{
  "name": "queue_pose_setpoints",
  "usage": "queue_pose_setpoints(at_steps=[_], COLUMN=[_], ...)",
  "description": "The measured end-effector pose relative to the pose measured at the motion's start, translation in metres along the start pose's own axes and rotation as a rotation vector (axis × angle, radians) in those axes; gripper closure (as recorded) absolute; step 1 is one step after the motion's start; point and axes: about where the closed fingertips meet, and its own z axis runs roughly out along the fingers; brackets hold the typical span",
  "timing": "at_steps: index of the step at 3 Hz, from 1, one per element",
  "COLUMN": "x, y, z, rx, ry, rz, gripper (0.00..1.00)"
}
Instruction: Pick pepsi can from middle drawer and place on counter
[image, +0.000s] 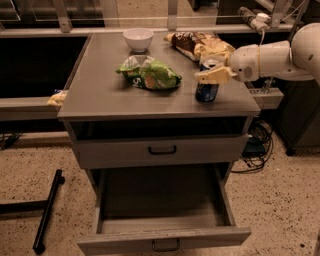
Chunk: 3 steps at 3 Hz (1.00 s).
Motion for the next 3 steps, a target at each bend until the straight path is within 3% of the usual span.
queue_pose_setpoints(at_steps=[3], x=[0.0000], y=[0.0000], z=[0.0001], rx=[0.000], ry=[0.000], rz=[0.000], gripper=[0.11])
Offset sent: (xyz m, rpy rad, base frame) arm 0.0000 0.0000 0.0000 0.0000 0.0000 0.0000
